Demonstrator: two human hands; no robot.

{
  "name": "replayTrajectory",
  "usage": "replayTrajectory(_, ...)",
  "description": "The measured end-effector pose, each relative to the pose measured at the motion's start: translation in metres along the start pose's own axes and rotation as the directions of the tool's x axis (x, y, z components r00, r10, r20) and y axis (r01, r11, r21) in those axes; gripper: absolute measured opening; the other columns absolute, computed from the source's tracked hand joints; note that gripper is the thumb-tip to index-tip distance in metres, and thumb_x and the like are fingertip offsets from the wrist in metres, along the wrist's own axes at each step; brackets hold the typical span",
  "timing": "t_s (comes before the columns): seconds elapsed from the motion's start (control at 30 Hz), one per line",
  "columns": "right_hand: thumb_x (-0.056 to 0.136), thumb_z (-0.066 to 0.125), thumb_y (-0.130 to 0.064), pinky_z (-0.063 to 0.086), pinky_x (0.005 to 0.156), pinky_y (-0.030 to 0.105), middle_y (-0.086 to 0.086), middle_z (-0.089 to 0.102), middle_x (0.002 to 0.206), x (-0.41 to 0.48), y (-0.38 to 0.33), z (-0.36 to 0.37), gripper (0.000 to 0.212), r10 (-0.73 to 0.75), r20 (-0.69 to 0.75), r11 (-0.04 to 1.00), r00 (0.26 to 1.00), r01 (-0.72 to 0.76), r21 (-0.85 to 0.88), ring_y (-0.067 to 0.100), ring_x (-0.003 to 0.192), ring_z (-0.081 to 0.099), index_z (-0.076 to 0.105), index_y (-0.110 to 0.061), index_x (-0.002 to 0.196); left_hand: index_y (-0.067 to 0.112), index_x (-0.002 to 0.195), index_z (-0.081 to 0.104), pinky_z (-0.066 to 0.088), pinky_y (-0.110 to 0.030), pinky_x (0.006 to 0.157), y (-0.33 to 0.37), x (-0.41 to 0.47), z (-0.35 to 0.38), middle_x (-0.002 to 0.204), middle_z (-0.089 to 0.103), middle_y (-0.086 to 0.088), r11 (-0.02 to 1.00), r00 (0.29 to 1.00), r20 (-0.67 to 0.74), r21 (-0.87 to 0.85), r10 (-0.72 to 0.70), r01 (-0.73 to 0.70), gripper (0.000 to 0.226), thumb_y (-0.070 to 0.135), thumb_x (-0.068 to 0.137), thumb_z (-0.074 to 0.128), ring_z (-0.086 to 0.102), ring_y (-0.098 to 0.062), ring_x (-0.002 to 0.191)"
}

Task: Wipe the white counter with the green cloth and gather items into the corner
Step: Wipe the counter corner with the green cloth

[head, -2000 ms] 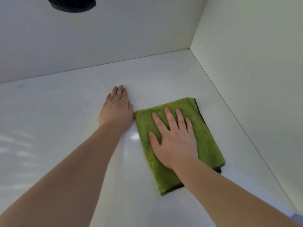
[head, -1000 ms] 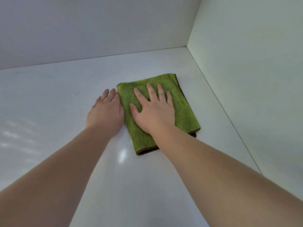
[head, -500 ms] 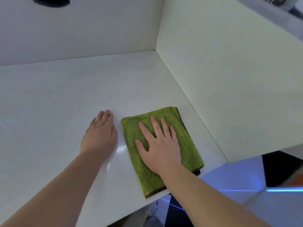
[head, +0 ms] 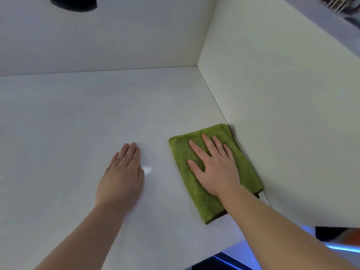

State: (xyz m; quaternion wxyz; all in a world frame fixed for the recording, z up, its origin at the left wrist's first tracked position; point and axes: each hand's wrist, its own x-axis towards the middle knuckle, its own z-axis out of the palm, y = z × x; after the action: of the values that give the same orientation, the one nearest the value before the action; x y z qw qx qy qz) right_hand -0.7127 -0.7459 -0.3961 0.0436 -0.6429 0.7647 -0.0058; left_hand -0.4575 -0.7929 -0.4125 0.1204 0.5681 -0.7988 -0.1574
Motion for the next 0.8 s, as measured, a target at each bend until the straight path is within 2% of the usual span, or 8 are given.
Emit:
replayTrajectory(0.1,0.090,0.009,-0.073,0.004,0.121,0.044,-0.011,0.005,0.163,0.047,0.009,-0.002,0.061,-0.006,-0.018,1.000,1.000,0.006,-0.022,0.017,0.150,0.000,0.003,-0.055,0.148,0.007,0.151,0.040,0.004,-0.025,0.120,0.004,0.000,-0.002,0.161,0.032,-0.001,1.000,1.000,-0.022,0.000,-0.006,0.006,0.072,0.037,0.094,0.008,0.015,-0.007,0.147)
replayTrajectory(0.27,0.089,0.008,-0.073,0.005,0.121,0.045,-0.009,0.007,0.163,0.122,0.009,-0.002,0.062,-0.044,-0.023,0.998,0.999,0.043,-0.048,0.018,0.150,0.003,0.004,-0.054,0.148,0.000,0.144,0.049,0.009,-0.026,0.119,0.007,0.005,-0.009,0.154,0.042,-0.007,0.999,0.999,-0.013,0.023,-0.029,0.029,0.060,0.028,0.097,0.024,0.034,-0.019,0.143)
replayTrajectory(0.43,0.087,0.005,-0.073,0.005,0.120,0.046,-0.009,0.004,0.163,0.186,0.004,-0.007,0.065,-0.069,0.009,0.996,0.998,0.070,-0.060,0.019,0.150,0.002,0.004,-0.053,0.148,-0.001,0.143,0.051,0.017,-0.032,0.117,0.009,0.008,-0.013,0.151,0.046,-0.009,0.999,0.999,-0.016,0.035,-0.033,0.034,0.057,0.025,0.096,0.029,0.036,-0.021,0.142)
replayTrajectory(0.57,0.085,0.005,-0.073,0.004,0.120,0.046,-0.009,0.004,0.164,0.209,-0.002,-0.009,0.066,-0.032,0.026,0.997,0.999,0.033,-0.063,0.019,0.150,0.001,0.004,-0.054,0.148,0.004,0.149,0.043,0.011,-0.031,0.123,0.008,0.007,-0.009,0.157,0.038,-0.005,0.997,0.999,-0.006,0.069,-0.042,0.043,0.061,0.029,0.097,0.022,0.028,-0.018,0.147)
replayTrajectory(0.67,0.085,0.005,-0.073,0.003,0.120,0.048,-0.008,0.002,0.164,0.202,-0.006,-0.008,0.067,-0.028,0.040,0.998,0.999,0.031,-0.060,0.021,0.150,0.000,0.003,-0.052,0.149,0.009,0.155,0.028,0.000,-0.031,0.122,0.006,0.006,-0.005,0.163,0.023,-0.001,0.997,0.999,-0.011,0.074,-0.035,0.036,0.066,0.034,0.097,0.010,0.011,-0.012,0.150)
replayTrajectory(0.8,0.086,0.005,-0.072,0.003,0.120,0.048,-0.007,0.002,0.164,0.162,-0.012,-0.005,0.067,-0.068,0.030,0.995,0.997,0.070,-0.078,0.021,0.150,0.000,0.002,-0.050,0.150,0.010,0.157,0.024,-0.005,-0.027,0.120,0.005,0.005,-0.001,0.165,0.021,-0.002,0.996,1.000,-0.007,0.084,-0.028,0.029,0.069,0.036,0.096,0.006,0.013,-0.015,0.153)
